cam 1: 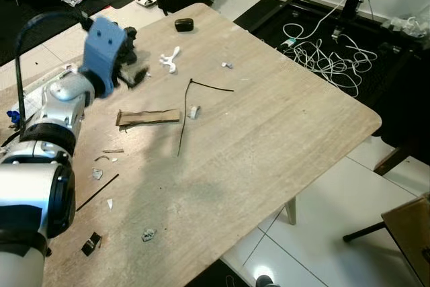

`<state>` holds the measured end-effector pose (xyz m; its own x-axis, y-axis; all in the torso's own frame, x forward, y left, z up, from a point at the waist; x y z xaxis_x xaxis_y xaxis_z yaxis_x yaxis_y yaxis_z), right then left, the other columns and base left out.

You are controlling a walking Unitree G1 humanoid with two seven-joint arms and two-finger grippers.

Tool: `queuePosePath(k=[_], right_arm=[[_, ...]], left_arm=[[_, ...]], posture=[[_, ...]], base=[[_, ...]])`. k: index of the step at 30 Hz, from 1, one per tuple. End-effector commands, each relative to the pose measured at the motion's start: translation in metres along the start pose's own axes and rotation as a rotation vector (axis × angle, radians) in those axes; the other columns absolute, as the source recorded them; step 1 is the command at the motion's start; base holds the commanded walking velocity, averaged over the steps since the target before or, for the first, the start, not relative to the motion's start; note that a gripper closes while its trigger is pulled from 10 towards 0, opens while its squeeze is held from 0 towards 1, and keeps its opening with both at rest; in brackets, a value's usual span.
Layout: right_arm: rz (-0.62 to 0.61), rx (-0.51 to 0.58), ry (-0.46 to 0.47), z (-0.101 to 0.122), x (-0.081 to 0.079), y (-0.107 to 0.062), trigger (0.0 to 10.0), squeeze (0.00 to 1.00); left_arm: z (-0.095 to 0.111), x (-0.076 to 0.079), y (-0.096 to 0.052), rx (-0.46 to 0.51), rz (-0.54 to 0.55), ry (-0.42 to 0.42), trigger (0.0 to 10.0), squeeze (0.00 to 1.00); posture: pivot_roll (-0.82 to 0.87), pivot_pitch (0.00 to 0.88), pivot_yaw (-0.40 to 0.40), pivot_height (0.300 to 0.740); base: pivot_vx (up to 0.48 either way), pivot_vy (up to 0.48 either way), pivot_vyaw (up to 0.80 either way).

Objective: Picking trash to rubbish bin

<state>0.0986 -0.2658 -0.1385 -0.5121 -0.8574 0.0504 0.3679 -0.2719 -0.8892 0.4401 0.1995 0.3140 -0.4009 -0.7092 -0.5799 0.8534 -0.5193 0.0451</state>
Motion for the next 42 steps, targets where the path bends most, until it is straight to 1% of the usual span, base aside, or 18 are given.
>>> queuePosePath(k=[1, 2, 3, 4, 5, 6, 9, 11, 12, 13, 14, 16, 21, 24, 27, 31, 37, 42], right_arm=[[-0.027, -0.078, 0.006, -0.026, 0.009, -0.004, 10.0, 0.00], [-0.027, -0.078, 0.006, -0.026, 0.009, -0.004, 10.0, 0.00], [-0.029, -0.080, 0.007, -0.026, 0.010, -0.005, 10.0, 0.00], [-0.032, -0.083, 0.010, -0.028, 0.011, -0.005, 10.0, 0.00], [-0.032, -0.083, 0.010, -0.028, 0.011, -0.005, 10.0, 0.00], [-0.037, -0.089, 0.013, -0.031, 0.013, -0.006, 10.0, 0.00], [-0.049, -0.107, 0.020, -0.041, 0.018, -0.009, 10.0, 0.00], [-0.054, -0.118, 0.024, -0.046, 0.021, -0.010, 10.0, 0.00], [-0.054, -0.118, 0.024, -0.046, 0.021, -0.010, 10.0, 0.00], [-0.057, -0.121, 0.027, -0.048, 0.021, -0.011, 10.0, 0.00], [-0.057, -0.121, 0.027, -0.048, 0.021, -0.011, 10.0, 0.00], [-0.063, -0.126, 0.038, -0.053, 0.023, -0.012, 10.0, 0.00], [-0.067, -0.130, 0.047, -0.057, 0.024, -0.014, 10.0, 0.00], [-0.078, -0.145, 0.061, -0.069, 0.028, -0.018, 10.0, 0.00], [-0.089, -0.158, 0.071, -0.078, 0.032, -0.022, 10.0, 0.00], [-0.097, -0.171, 0.079, -0.086, 0.036, -0.026, 10.0, 0.00], [-0.108, -0.187, 0.094, -0.098, 0.039, -0.031, 10.0, 0.00], [-0.113, -0.182, 0.108, -0.101, 0.040, -0.033, 10.0, 0.00]], left_arm=[[-0.015, 0.018, -0.010, -0.004, -0.182, -0.076, 10.0, 0.00], [-0.015, 0.018, -0.010, -0.004, -0.182, -0.076, 10.0, 0.00], [-0.018, 0.021, -0.013, -0.015, -0.219, -0.079, 10.0, 0.00], [-0.027, 0.023, -0.016, -0.083, -0.251, -0.027, 10.0, 0.00], [-0.027, 0.023, -0.016, -0.083, -0.251, -0.027, 10.0, 0.00], [-0.035, 0.027, -0.020, -0.146, -0.307, 0.027, 10.0, 0.00], [-0.046, 0.034, -0.027, -0.267, -0.435, 0.142, 10.0, 0.00], [-0.046, 0.038, -0.027, -0.311, -0.493, 0.180, 10.0, 0.00], [-0.046, 0.038, -0.027, -0.311, -0.493, 0.180, 10.0, 0.00], [-0.045, 0.040, -0.026, -0.324, -0.518, 0.197, 10.0, 0.00], [-0.045, 0.040, -0.026, -0.324, -0.518, 0.197, 10.0, 0.00], [-0.041, 0.044, -0.021, -0.328, -0.538, 0.218, 10.0, 0.00], [-0.036, 0.048, -0.014, -0.312, -0.542, 0.219, 10.0, 0.00], [-0.023, 0.054, -0.003, -0.249, -0.536, 0.189, 10.0, 0.00], [-0.017, 0.058, 0.002, -0.222, -0.544, 0.170, 10.0, 0.00], [-0.016, 0.061, 0.004, -0.225, -0.553, 0.161, 10.0, 0.00], [-0.015, 0.063, 0.011, -0.222, -0.504, 0.135, 10.0, 0.00], [-0.019, 0.061, 0.013, -0.251, -0.462, 0.150, 10.0, 0.00]], posture=[[-0.32, 0.236, 0.161, 0.740], [-0.32, 0.236, 0.161, 0.740], [-0.32, 0.236, 0.163, 0.740], [-0.32, 0.240, 0.167, 0.740], [-0.32, 0.240, 0.167, 0.740], [-0.33, 0.243, 0.167, 0.740], [-0.33, 0.253, 0.174, 0.740], [-0.34, 0.258, 0.177, 0.740], [-0.34, 0.258, 0.177, 0.740], [-0.34, 0.261, 0.180, 0.740], [-0.34, 0.261, 0.180, 0.740], [-0.35, 0.284, 0.193, 0.740], [-0.35, 0.300, 0.202, 0.740], [-0.37, 0.333, 0.216, 0.740], [-0.37, 0.345, 0.221, 0.740], [-0.38, 0.367, 0.229, 0.740], [-0.39, 0.402, 0.244, 0.740], [-0.40, 0.413, 0.249, 0.740]], base=[[0.000, 0.000, 0.00], [0.000, 0.000, 0.00], [0.000, 0.000, 0.00], [0.000, 0.000, 0.00], [0.000, 0.000, 0.00], [0.000, 0.000, 0.00], [0.000, 0.000, 0.00], [0.000, 0.000, 0.00], [0.000, 0.000, 0.00], [0.000, 0.000, 0.00], [0.000, 0.000, 0.00], [0.000, 0.000, 0.00], [0.000, 0.000, 0.00], [0.000, 0.000, 0.00], [0.000, 0.000, 0.00], [0.000, 0.000, 0.00], [0.000, 0.000, 0.00], [0.000, 0.000, 0.00]])
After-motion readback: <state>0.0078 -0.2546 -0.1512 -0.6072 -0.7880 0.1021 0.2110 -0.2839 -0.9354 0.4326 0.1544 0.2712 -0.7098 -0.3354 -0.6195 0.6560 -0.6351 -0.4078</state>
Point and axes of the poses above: a point about 5 cm out from each wrist's last joint towards the gripper, its own y axis pointing out of the wrist towards the gripper, its own z axis along the axis of the wrist's last joint, x = y × z, the point moved 4 cm from there along y, pointing out of the wrist towards the gripper, and after that the axes turned 12 degrees about y, right-handed, at the moved point
